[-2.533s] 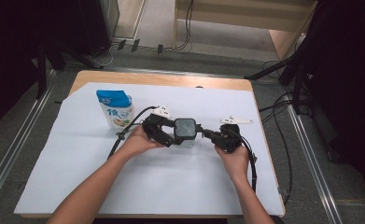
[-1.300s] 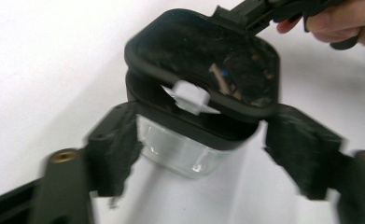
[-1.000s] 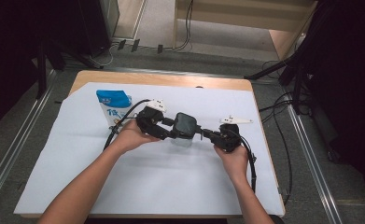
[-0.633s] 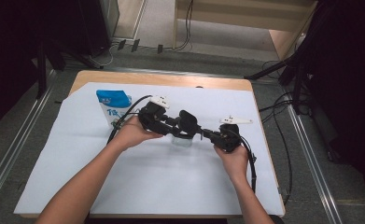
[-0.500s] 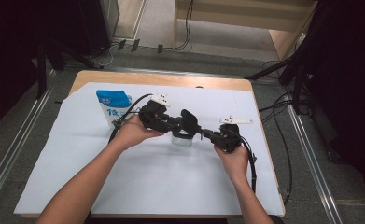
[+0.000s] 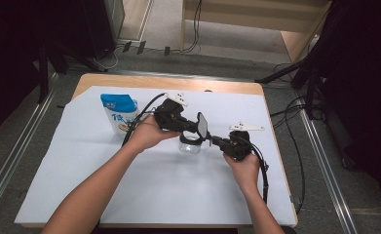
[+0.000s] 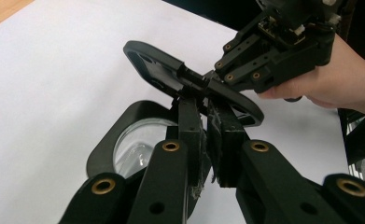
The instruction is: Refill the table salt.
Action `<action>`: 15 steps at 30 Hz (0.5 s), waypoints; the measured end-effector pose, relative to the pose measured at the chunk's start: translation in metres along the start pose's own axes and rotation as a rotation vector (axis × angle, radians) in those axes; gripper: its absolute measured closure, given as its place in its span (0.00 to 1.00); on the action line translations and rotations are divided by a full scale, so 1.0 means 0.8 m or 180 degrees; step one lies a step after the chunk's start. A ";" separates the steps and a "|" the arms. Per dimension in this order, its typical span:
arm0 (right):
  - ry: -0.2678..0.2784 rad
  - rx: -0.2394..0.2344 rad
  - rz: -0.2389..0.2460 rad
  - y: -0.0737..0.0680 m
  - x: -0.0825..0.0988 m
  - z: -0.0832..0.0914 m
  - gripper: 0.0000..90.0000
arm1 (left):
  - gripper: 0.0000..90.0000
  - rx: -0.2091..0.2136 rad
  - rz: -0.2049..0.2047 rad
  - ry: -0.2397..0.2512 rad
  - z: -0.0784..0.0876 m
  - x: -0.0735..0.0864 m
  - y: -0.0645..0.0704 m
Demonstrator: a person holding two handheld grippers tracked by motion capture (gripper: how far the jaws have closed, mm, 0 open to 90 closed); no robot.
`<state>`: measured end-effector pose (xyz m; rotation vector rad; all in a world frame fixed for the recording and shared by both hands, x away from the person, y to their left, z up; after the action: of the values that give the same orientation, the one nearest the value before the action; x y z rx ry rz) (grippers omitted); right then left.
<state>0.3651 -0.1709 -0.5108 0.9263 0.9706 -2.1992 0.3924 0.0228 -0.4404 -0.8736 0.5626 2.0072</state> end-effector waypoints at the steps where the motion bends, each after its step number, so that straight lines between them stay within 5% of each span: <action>1: 0.0005 0.0001 -0.0001 0.000 0.000 0.000 1.00 | 0.95 0.0005 -0.0005 -0.0010 -0.002 -0.002 0.001; 15: 0.0059 0.0007 -0.0030 -0.003 0.005 0.001 1.00 | 0.95 0.0094 -0.0056 -0.0055 -0.025 -0.022 0.018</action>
<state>0.3604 -0.1709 -0.5128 0.9463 0.9832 -2.2036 0.3949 -0.0072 -0.4395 -0.8400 0.5716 1.9840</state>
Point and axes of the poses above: each handheld gripper's, and its own axes: z roughly backward along the jaws, x roughly out of its underside, y roughly to its right, the point moved 4 cm from there along -z, roughly forward along the jaws, and after that the axes turned 15 degrees about -x, right-handed, at the moved point
